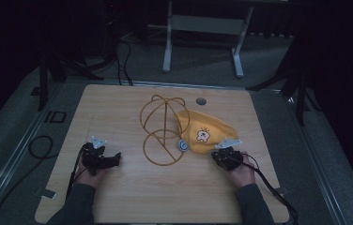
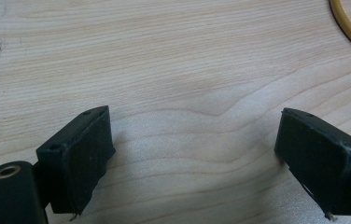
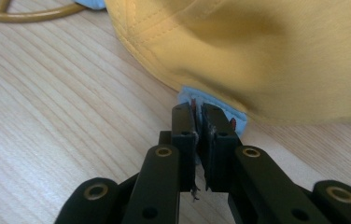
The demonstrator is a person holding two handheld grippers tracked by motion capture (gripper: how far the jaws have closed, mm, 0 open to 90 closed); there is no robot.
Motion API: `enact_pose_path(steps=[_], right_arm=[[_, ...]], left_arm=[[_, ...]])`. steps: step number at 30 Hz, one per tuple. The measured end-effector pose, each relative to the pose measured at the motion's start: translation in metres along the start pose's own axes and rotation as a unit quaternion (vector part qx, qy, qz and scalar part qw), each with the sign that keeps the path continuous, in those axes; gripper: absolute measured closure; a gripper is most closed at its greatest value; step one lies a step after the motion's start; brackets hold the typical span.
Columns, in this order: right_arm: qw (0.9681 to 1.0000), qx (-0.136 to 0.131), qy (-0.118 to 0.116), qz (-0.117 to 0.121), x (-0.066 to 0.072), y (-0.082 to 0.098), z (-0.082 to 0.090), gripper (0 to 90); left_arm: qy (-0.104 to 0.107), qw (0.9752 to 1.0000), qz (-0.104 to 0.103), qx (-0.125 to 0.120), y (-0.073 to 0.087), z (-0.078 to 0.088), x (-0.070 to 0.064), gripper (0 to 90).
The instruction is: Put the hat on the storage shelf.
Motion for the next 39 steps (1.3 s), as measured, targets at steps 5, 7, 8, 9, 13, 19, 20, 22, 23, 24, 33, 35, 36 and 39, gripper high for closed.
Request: enact_pose_path(steps=[5, 7, 8, 9, 13, 19, 20, 22, 23, 24, 33, 35, 36, 39], right_arm=[[1.0000, -0.008, -0.006, 0.000, 0.002, -0.005, 0.006, 85.3], [0.9999, -0.011, -0.005, 0.001, 0.002, -0.008, 0.010, 85.3], [0.9999, -0.012, -0.005, 0.001, 0.001, -0.009, 0.012, 85.3], [0.9999, -0.014, -0.005, 0.001, 0.001, -0.011, 0.014, 85.3], [0.9998, -0.020, -0.004, -0.005, -0.003, -0.018, 0.021, 85.3], [0.9992, -0.037, -0.007, -0.014, -0.010, -0.030, 0.032, 85.3], [0.9991, -0.039, -0.006, -0.016, -0.011, -0.031, 0.034, 85.3], [0.9989, -0.045, -0.004, -0.015, -0.013, -0.036, 0.039, 85.3], [0.9988, -0.046, -0.001, -0.013, -0.014, -0.038, 0.041, 85.3], [0.9987, -0.050, 0.001, -0.011, -0.015, -0.041, 0.044, 85.3], [0.9972, -0.073, 0.012, -0.009, -0.027, -0.067, 0.061, 85.3], [0.9968, -0.078, 0.015, -0.008, -0.029, -0.073, 0.064, 85.3], [0.9967, -0.080, 0.015, -0.009, -0.029, -0.075, 0.066, 85.3], [0.9963, -0.085, 0.016, -0.009, -0.031, -0.083, 0.071, 85.2]], left_arm=[[0.000, 1.0000, 0.000, 0.000, 0.000, 0.000, 0.000, 11.5], [0.000, 1.0000, 0.000, 0.000, 0.000, 0.000, 0.000, 11.5], [0.000, 1.0000, 0.000, 0.000, 0.000, 0.000, 0.000, 11.5], [0.000, 1.0000, 0.000, 0.000, 0.000, 0.000, 0.000, 11.5], [0.000, 1.0000, 0.000, 0.001, 0.000, 0.000, 0.000, 11.5], [0.000, 1.0000, 0.001, 0.000, 0.000, 0.000, 0.000, 11.5], [0.000, 1.0000, 0.001, 0.000, 0.000, 0.000, 0.000, 11.5], [0.000, 1.0000, 0.000, 0.001, 0.000, 0.000, 0.000, 11.5], [0.000, 1.0000, 0.000, 0.000, 0.000, 0.000, 0.000, 11.5], [0.000, 1.0000, 0.000, 0.000, 0.000, 0.000, 0.000, 11.5], [0.000, 1.0000, 0.001, 0.000, 0.000, 0.000, 0.000, 11.5], [0.000, 1.0000, 0.000, 0.001, 0.000, 0.000, 0.000, 11.5], [0.001, 1.0000, 0.001, 0.000, 0.000, 0.000, 0.000, 11.5], [0.001, 1.0000, 0.002, 0.000, 0.000, 0.000, 0.000, 11.5]])
Point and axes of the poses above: each handheld gripper's, and its own axes: z roughly backward along the jaws, y roughly out of its underside, x roughly to its left, the point moved 7 cm from there along -z, roughly forward along the jaws, and after that the axes turned 11 degrees about y, right-handed, at the moved point
